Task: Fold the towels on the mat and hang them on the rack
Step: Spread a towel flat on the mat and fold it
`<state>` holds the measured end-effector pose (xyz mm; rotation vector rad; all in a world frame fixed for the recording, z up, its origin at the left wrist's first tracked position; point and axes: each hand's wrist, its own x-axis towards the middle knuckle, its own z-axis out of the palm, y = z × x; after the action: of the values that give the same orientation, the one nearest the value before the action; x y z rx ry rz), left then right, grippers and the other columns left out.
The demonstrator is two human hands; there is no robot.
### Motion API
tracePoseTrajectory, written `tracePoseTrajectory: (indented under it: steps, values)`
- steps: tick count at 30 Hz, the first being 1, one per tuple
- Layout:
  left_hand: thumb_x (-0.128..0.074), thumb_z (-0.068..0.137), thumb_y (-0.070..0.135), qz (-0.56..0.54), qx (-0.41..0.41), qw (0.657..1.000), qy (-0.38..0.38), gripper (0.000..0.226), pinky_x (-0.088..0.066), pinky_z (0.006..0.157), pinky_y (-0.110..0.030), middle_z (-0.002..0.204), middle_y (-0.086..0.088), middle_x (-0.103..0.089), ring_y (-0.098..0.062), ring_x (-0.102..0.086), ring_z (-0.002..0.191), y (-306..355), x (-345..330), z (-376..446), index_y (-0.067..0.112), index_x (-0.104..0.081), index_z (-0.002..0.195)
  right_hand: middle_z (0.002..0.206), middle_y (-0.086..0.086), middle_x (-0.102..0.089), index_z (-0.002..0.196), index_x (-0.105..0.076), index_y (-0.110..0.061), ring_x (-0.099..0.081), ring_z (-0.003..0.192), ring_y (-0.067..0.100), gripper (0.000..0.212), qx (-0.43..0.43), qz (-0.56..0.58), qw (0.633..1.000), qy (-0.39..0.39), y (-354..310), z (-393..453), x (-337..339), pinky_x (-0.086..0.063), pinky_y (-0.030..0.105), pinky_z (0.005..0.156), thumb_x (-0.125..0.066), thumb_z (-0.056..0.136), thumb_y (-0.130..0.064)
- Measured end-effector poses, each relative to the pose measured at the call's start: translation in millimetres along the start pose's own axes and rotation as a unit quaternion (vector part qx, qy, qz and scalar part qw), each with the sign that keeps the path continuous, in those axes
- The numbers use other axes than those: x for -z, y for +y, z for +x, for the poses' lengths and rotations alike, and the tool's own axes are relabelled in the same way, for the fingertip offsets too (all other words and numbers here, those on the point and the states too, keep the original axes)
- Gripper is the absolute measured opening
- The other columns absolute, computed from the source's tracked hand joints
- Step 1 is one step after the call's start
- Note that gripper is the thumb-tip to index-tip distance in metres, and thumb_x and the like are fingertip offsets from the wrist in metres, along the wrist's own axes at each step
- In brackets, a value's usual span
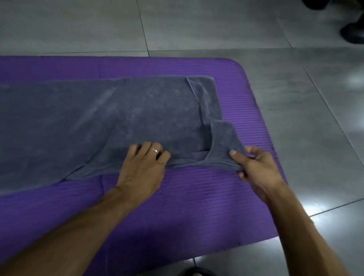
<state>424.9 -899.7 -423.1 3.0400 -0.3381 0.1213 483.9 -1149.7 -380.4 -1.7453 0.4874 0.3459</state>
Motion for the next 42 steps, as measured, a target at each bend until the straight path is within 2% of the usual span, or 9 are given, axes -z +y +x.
tracePoseTrajectory:
  steps: [6,10,13,17,23,29,35,37,42]
  values:
    - [-0.068,0.054,-0.002,-0.018,-0.062,0.998,-0.006,0.041,-0.041,0.065,-0.033,0.075,0.0,-0.063,-0.022,-0.06,0.068,-6,3,-26,0.015,-0.064,0.091,0.085,0.018,-0.066,0.084,-0.056,-0.014,-0.058,0.058,0.022,0.018,-0.029,-0.148,0.981,0.125,45,-7,31,-0.05,0.032,0.054,-0.074,0.083,-0.015]
    - [-0.07,0.06,-0.002,-0.015,-0.024,0.999,0.024,0.036,-0.036,0.071,-0.037,0.089,-0.005,-0.059,-0.027,-0.055,0.08,-24,-8,-54,0.013,-0.066,0.092,0.106,0.019,-0.058,0.109,-0.057,-0.008,-0.053,0.098,0.04,0.03,0.172,-0.482,0.838,0.19,63,-32,2,-0.043,0.048,0.078,-0.062,0.083,-0.024]
    - [-0.077,0.061,-0.006,-0.017,-0.011,0.999,0.044,0.028,-0.042,0.062,-0.036,0.077,-0.005,-0.059,-0.026,-0.057,0.068,-40,-9,-74,0.011,-0.069,0.082,0.091,0.008,-0.055,0.092,-0.061,-0.014,-0.052,0.084,0.032,0.025,0.407,-0.518,0.751,0.053,55,-59,-46,-0.044,0.042,0.067,-0.056,0.072,-0.027]
    - [-0.072,0.078,0.017,-0.045,0.008,0.999,0.015,0.017,-0.048,0.064,-0.034,0.084,-0.004,-0.064,-0.027,-0.063,0.075,-58,-9,-88,0.013,-0.072,0.095,0.094,0.002,-0.058,0.098,-0.066,-0.02,-0.056,0.086,0.025,0.033,0.442,-0.575,0.682,-0.1,57,-58,-97,-0.044,0.035,0.069,-0.064,0.066,-0.027]
    - [-0.069,0.083,0.036,-0.044,0.018,0.998,-0.046,0.032,-0.043,0.078,-0.038,0.104,-0.001,-0.064,-0.024,-0.056,0.095,-68,-4,-80,0.019,-0.064,0.109,0.094,0.003,-0.069,0.093,-0.064,-0.022,-0.062,0.097,0.027,0.015,0.281,-0.481,0.817,-0.148,38,-37,-100,-0.049,0.042,0.086,-0.057,0.082,-0.014]
    - [-0.056,0.091,0.006,-0.35,0.108,0.916,-0.163,0.015,-0.042,0.07,-0.027,0.075,0.009,-0.057,-0.006,-0.051,0.066,-97,10,-48,0.021,-0.054,0.093,0.101,0.002,-0.058,0.109,-0.059,-0.021,-0.056,0.094,0.025,0.038,0.396,-0.579,0.697,-0.147,44,-52,-93,-0.042,0.04,0.08,-0.072,0.076,-0.034]
    - [-0.054,0.093,0.034,-0.159,0.04,0.981,-0.099,0.018,-0.044,0.082,-0.036,0.096,0.001,-0.057,-0.02,-0.056,0.095,-76,-2,-59,0.02,-0.064,0.099,0.062,-0.009,-0.053,0.057,-0.046,-0.023,-0.056,0.07,0.019,0.044,0.217,-0.436,0.859,-0.161,26,-40,-98,-0.043,0.035,0.077,-0.048,0.099,-0.037]
    - [-0.061,0.082,0.056,-0.069,0.018,0.995,-0.064,0.038,-0.043,0.078,-0.036,0.095,-0.001,-0.058,-0.021,-0.056,0.09,-68,-6,-70,0.02,-0.065,0.094,0.054,-0.012,-0.044,0.052,-0.039,-0.025,-0.046,0.058,0.009,0.05,0.21,-0.435,0.856,-0.181,19,-41,-96,-0.039,0.033,0.073,-0.047,0.1,-0.037]
    - [-0.066,0.068,0.014,-0.036,-0.01,0.998,0.042,0.019,-0.046,0.066,-0.036,0.085,-0.005,-0.06,-0.026,-0.06,0.078,-72,15,-72,0.013,-0.066,0.087,0.052,-0.013,-0.04,0.054,-0.037,-0.026,-0.041,0.049,0.002,0.047,0.255,-0.422,0.848,-0.194,20,-44,-76,-0.034,0.024,0.062,-0.049,0.099,-0.034]
